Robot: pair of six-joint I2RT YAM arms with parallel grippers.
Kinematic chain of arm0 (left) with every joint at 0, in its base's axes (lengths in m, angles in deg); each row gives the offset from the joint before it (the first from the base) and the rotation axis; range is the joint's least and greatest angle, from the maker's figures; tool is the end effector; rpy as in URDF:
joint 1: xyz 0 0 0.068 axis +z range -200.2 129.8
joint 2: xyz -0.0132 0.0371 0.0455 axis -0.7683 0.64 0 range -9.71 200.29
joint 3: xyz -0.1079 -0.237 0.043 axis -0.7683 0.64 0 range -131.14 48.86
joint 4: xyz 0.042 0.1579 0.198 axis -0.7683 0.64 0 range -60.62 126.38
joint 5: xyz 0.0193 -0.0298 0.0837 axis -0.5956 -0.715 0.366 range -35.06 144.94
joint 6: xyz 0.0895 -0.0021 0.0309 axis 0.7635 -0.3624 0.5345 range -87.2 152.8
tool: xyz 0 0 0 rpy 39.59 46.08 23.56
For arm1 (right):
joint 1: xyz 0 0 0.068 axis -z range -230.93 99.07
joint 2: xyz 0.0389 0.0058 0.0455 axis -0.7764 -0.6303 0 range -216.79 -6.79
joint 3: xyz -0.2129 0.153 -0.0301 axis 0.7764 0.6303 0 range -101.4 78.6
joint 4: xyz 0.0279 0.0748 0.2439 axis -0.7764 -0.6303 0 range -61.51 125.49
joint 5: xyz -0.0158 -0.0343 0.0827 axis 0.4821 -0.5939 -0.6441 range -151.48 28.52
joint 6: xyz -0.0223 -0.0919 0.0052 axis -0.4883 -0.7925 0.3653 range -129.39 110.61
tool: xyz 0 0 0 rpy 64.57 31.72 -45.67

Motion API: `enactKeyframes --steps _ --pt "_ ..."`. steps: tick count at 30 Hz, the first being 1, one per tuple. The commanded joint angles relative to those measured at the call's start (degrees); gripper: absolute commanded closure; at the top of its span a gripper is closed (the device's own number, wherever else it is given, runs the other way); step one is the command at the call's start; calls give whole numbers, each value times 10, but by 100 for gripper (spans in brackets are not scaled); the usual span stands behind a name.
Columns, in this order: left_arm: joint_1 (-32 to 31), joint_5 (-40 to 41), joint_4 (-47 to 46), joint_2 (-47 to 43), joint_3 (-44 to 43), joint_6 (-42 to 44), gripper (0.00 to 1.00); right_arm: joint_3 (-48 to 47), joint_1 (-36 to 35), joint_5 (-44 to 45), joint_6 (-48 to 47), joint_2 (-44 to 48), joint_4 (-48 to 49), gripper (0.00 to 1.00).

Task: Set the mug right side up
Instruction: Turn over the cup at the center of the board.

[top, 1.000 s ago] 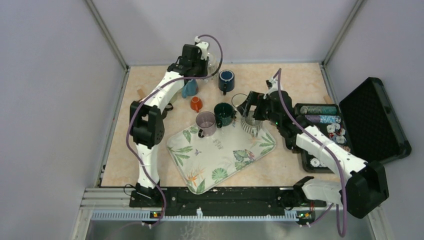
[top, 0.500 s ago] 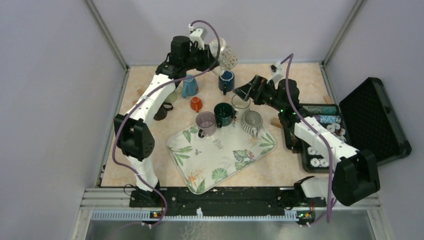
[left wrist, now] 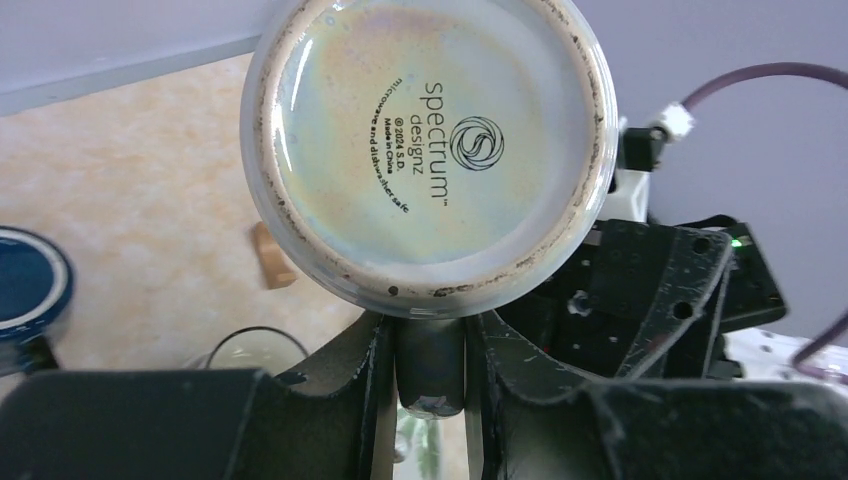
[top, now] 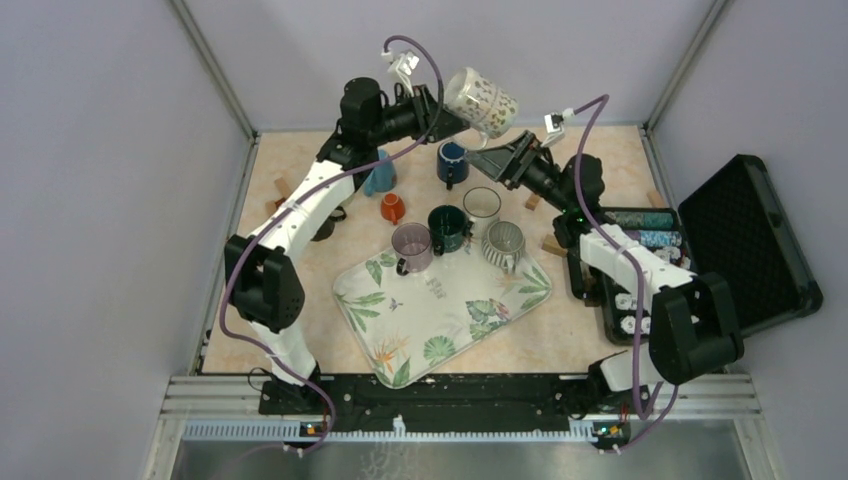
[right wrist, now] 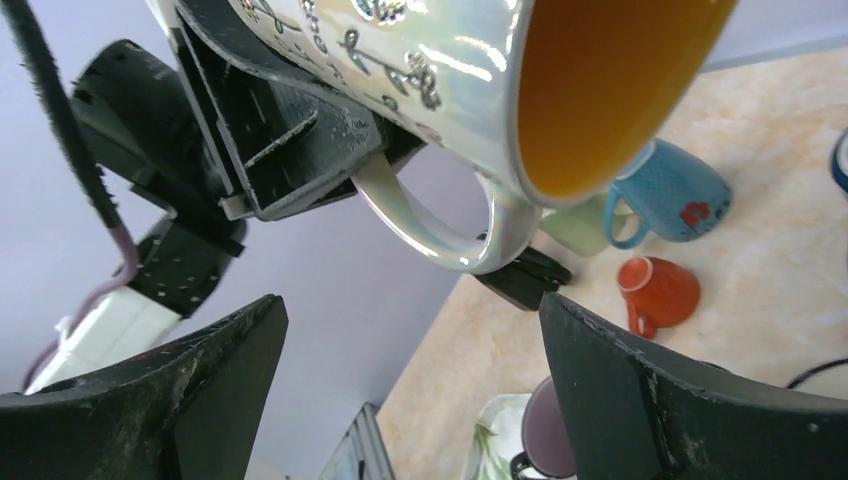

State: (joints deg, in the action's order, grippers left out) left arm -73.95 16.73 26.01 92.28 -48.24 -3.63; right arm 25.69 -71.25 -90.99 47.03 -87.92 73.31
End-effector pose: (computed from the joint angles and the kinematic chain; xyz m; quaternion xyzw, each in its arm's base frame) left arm 0.3983 -0.2331 0.3983 0.1522 0.6981 -0.5333 0.4529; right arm 0.3294 0.1669 0.3294 0.0084 0.6537 0.5874 0.4770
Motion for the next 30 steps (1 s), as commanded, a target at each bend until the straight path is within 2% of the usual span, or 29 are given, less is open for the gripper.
enactKeyframes --steps 1,6,13,20,30 --pt "-5 -51 -196 -57 -1 -98 100 3 7 -16 63 -12 138 4" --pt "-7 -67 -252 -57 22 -151 100 6 7 -1 97 -20 184 10" --pt "-8 -81 -306 -55 45 -202 100 9 8 19 134 -31 236 28" --pt "-13 -89 -345 -46 60 -235 100 -2 8 13 136 -37 235 45" --pt "-29 -89 -353 -35 67 -239 100 -2 8 21 123 -28 212 56"
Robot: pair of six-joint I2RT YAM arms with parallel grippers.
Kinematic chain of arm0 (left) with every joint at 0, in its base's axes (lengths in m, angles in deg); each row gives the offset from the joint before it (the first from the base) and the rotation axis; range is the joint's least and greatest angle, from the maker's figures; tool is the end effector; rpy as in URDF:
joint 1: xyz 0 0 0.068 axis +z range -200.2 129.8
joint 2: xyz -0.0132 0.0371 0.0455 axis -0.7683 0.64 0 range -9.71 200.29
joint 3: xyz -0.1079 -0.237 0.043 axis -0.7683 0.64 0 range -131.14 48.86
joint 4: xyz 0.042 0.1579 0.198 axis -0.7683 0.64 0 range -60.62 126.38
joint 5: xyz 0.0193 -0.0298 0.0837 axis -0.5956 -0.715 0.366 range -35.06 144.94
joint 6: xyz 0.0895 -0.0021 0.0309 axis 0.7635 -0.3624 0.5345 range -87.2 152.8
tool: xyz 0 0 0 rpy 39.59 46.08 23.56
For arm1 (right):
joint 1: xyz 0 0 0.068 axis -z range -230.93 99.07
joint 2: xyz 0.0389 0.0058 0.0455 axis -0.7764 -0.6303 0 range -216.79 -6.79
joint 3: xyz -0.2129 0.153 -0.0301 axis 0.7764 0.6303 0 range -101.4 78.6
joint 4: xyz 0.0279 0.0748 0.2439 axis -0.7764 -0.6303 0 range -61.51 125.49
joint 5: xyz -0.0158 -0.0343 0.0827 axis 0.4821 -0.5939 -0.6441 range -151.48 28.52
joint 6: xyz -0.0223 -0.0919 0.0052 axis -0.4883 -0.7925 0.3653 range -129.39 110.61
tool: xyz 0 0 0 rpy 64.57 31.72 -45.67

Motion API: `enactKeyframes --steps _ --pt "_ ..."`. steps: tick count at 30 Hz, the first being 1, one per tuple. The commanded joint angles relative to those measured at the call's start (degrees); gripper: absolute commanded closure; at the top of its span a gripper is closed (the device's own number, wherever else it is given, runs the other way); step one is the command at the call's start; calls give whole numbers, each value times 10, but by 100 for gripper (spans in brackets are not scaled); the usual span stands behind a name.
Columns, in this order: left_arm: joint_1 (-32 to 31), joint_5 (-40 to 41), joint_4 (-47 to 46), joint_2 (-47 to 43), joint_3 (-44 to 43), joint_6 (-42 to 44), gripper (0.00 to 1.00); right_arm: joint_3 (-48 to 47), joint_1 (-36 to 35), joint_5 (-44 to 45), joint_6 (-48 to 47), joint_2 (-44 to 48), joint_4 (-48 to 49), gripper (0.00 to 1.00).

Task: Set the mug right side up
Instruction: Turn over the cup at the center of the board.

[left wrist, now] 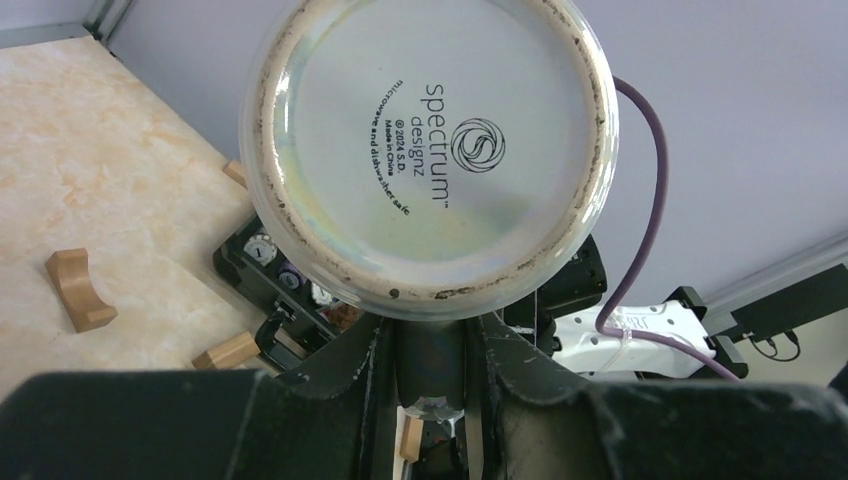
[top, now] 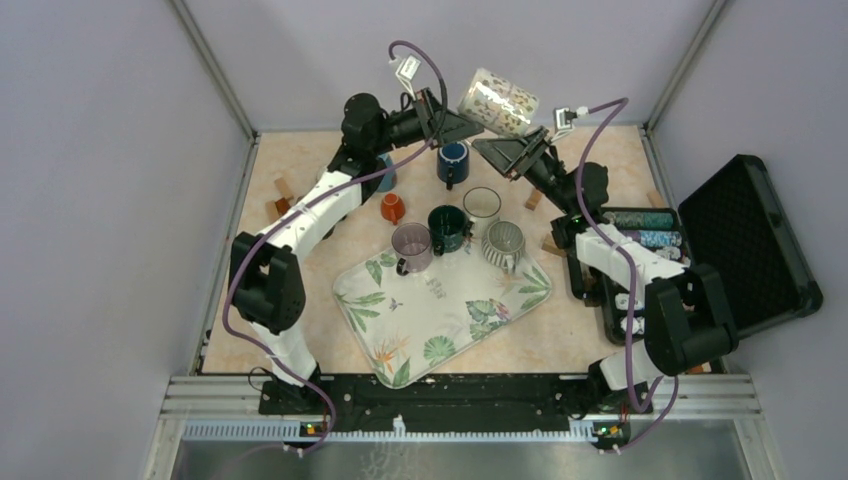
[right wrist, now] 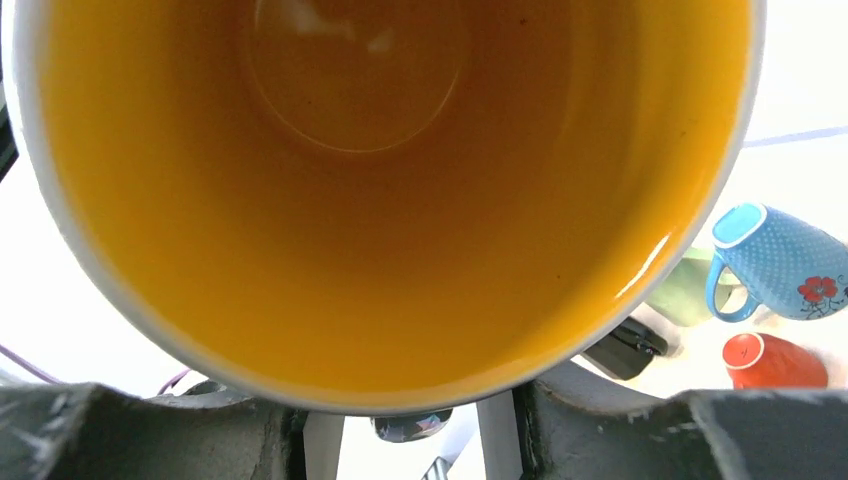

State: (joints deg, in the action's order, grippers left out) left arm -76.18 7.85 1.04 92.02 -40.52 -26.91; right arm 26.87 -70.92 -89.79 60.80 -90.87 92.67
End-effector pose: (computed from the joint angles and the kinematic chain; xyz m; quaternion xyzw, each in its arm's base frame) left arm 0.3737 -0.2519 0.4067 0.1452 0.6206 -0.6741 0.3733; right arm 0.3282 0.1625 0.3520 0.0349 0.5603 0.6716 0.4835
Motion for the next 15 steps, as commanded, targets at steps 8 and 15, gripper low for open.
enactKeyframes --steps 8,15 --pt "-9 1 -99 -30 9 -1 100 -14 4 20 -42 17 -13 63" --pt "-10 3 -100 -31 39 10 100 -11 4 26 -61 31 -32 85"
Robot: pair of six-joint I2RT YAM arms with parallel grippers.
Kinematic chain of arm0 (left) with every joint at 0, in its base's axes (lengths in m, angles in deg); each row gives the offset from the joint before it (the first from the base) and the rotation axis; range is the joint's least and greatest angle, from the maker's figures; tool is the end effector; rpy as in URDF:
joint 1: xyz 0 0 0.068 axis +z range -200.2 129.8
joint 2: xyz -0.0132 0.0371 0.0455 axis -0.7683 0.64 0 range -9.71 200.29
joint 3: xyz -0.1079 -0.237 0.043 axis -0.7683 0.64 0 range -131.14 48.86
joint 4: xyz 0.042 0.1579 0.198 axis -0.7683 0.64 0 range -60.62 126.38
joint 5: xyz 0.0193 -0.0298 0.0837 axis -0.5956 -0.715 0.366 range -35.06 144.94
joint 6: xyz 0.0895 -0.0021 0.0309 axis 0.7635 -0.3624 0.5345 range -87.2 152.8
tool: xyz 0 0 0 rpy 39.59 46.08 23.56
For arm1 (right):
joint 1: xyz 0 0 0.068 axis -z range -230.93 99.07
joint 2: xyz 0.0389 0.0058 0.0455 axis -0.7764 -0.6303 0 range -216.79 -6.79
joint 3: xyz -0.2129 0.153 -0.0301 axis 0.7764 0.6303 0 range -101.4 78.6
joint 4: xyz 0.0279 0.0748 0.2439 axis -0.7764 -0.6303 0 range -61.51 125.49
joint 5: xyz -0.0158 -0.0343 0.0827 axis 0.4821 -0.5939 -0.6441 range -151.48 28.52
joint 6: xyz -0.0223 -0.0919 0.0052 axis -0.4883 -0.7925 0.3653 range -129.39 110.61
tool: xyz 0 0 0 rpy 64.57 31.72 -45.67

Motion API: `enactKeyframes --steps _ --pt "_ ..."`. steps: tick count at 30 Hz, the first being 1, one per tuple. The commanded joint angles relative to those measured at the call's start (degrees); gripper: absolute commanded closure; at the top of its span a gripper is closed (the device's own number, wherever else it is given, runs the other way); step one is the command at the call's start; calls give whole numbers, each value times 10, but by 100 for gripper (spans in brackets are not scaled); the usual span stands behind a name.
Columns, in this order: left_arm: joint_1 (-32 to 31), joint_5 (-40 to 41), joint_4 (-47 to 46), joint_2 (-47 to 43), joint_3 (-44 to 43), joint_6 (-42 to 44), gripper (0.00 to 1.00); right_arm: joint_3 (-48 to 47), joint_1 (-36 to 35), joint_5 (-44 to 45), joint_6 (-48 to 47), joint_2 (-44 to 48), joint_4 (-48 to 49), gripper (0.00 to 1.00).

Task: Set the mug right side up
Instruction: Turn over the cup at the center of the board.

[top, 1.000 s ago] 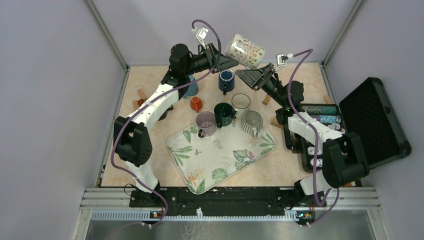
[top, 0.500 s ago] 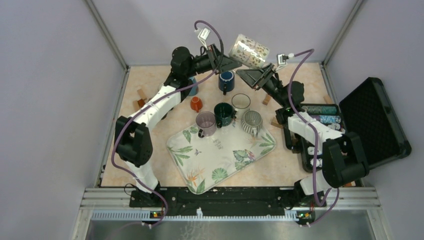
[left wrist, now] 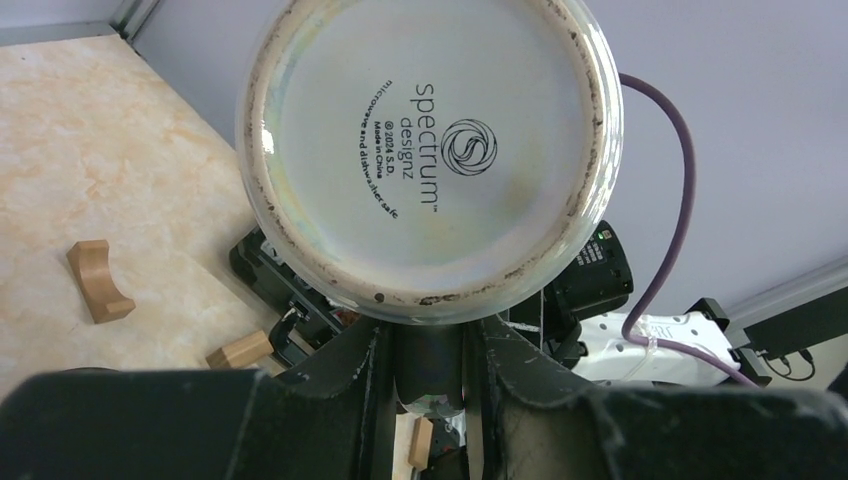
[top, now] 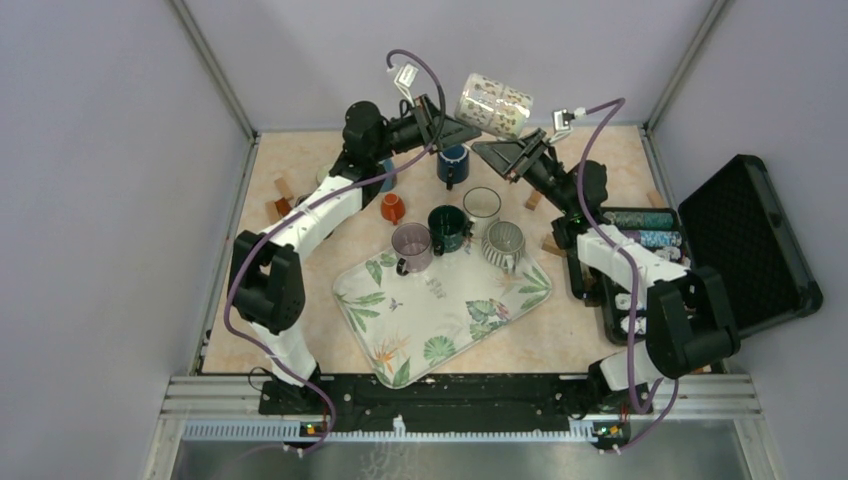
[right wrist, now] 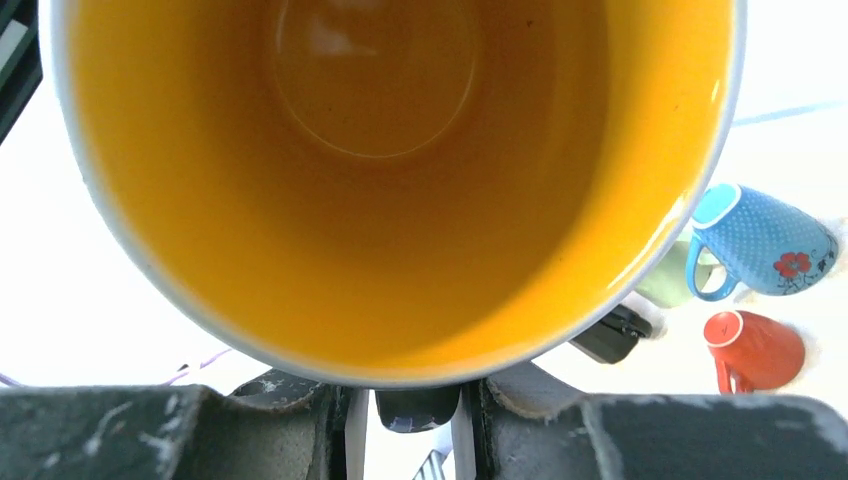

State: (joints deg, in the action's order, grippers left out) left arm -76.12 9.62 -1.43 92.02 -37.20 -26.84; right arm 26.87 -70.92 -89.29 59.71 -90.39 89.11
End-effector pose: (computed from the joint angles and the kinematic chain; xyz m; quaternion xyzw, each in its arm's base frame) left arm 0.3769 -0.2509 0.3909 0.1301 0.6255 -0.6695 0.3788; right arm 0.3304 0.1626 0.3465 0.0453 0.5780 0.6598 0.4781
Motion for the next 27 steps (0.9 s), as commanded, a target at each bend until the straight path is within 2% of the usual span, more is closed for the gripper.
enactKeyframes --steps 1,3,7,8,11,17,19,23,27 --pt "-11 -14 -73 -32 9 13 100 -11 4 22 -54 28 -2 92" --pt "-10 -13 -71 -32 16 17 100 -8 3 25 -62 33 -11 100" --pt "-11 -9 -61 -32 26 29 99 -3 2 32 -80 44 -36 100" --pt "-11 -8 -62 -33 31 29 92 -2 3 34 -85 47 -44 100" --pt "-11 -6 -65 -32 41 33 84 1 3 40 -104 58 -67 100" --pt "-10 4 -62 -36 63 45 41 -3 1 60 -154 84 -141 100" --pt "-10 7 -62 -38 72 48 32 0 0 67 -166 92 -158 100" --pt "-10 13 -59 -45 88 61 21 0 -6 81 -197 104 -200 100" --pt "-9 14 -50 -47 95 73 20 -5 -13 96 -225 112 -241 100"
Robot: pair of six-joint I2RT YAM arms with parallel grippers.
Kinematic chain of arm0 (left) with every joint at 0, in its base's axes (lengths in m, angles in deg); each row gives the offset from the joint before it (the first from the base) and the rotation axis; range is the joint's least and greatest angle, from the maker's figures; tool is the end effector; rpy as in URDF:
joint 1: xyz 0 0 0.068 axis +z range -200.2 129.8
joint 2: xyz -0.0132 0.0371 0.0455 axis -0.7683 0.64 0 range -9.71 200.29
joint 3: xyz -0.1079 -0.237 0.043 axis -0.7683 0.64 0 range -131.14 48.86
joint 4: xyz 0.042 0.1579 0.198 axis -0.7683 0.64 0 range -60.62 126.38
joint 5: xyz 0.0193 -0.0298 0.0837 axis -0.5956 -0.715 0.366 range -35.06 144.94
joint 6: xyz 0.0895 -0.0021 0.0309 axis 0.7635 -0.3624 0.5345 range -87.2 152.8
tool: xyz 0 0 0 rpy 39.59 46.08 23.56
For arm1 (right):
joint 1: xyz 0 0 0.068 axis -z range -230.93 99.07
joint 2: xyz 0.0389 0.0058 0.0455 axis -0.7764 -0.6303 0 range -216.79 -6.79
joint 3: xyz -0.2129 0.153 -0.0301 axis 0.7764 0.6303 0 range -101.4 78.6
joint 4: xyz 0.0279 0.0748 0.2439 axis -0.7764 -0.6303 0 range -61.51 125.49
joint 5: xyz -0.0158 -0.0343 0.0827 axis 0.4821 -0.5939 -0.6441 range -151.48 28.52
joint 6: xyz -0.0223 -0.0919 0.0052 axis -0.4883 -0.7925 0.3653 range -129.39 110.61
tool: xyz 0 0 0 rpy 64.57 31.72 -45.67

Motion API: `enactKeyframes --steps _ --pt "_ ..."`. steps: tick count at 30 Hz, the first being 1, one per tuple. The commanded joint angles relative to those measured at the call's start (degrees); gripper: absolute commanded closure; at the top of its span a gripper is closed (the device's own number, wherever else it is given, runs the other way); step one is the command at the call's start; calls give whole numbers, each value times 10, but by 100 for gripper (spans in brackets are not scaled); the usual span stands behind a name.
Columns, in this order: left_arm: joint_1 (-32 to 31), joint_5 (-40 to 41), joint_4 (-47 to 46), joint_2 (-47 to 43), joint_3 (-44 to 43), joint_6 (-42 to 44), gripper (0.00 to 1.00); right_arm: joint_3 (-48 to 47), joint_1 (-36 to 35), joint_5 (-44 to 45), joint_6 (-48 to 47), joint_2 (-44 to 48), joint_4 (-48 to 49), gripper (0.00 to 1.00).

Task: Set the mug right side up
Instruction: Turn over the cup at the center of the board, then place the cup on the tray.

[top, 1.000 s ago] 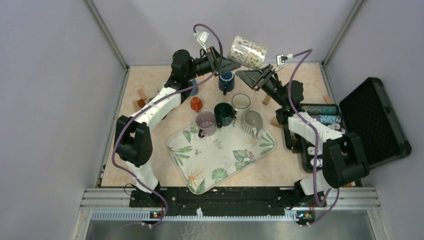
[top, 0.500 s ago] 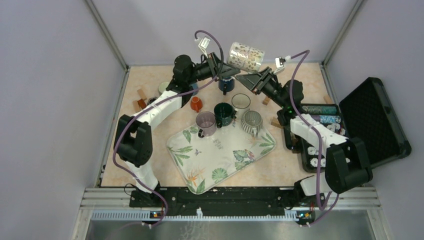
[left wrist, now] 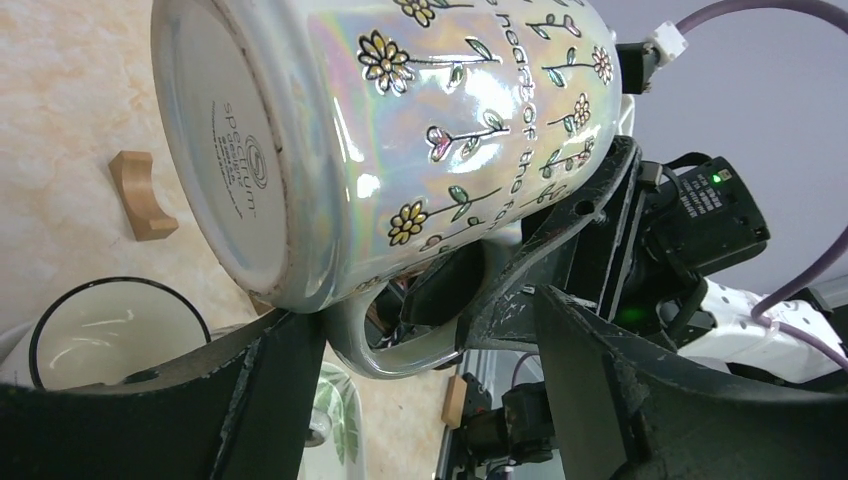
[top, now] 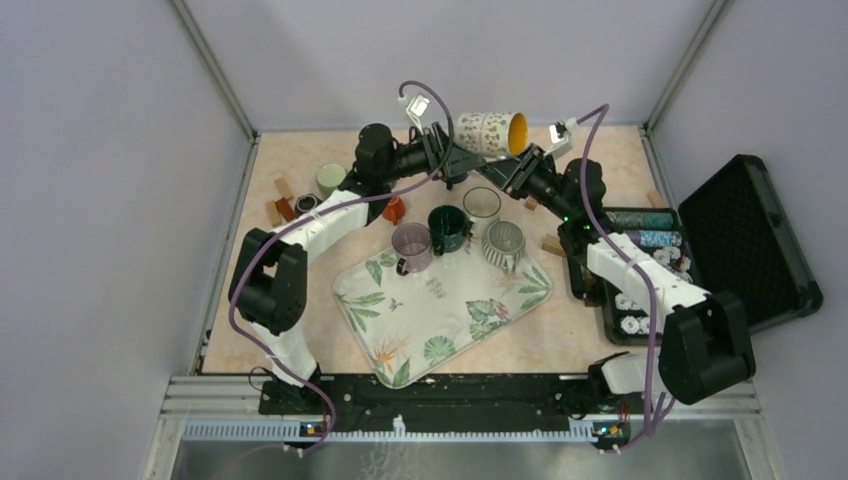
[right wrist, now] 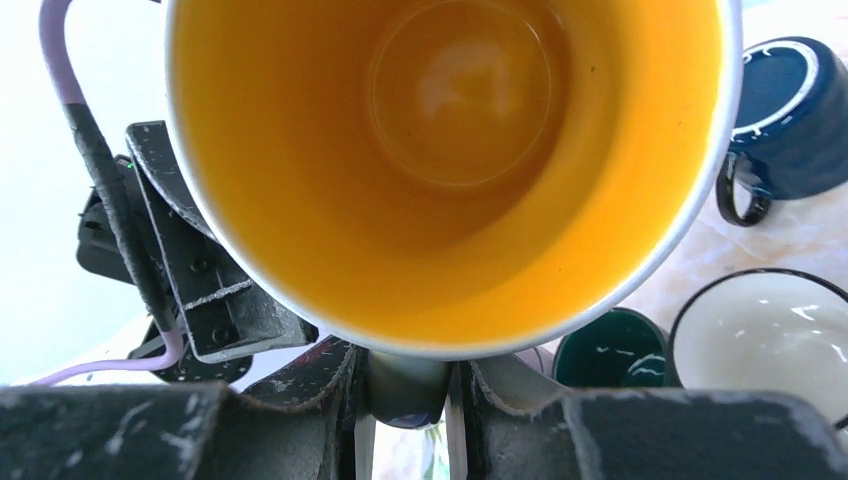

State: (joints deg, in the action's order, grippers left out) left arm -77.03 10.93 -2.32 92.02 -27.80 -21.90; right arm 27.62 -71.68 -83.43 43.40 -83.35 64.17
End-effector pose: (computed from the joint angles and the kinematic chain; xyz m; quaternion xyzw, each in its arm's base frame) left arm 0.3741 -0.2559 0.3312 0.1231 0.6659 -0.6408 0.3618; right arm 0.3218 0.1561 0.3201 0.0534 0.6871 0.5315 0.4925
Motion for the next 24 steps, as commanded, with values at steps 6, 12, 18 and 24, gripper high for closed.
enactKeyframes --steps 6,12,18,24 --pt "-1 11 -14 -49 9 45 13 -37 -15 73 -103 57 -62 100" --pt "-1 15 -3 -50 19 54 11 -73 -32 117 -144 68 -136 100" --pt "-2 26 30 -61 24 84 9 -90 -40 140 -166 80 -182 100" --pt "-1 40 74 -76 20 116 7 -107 -41 146 -187 101 -236 100"
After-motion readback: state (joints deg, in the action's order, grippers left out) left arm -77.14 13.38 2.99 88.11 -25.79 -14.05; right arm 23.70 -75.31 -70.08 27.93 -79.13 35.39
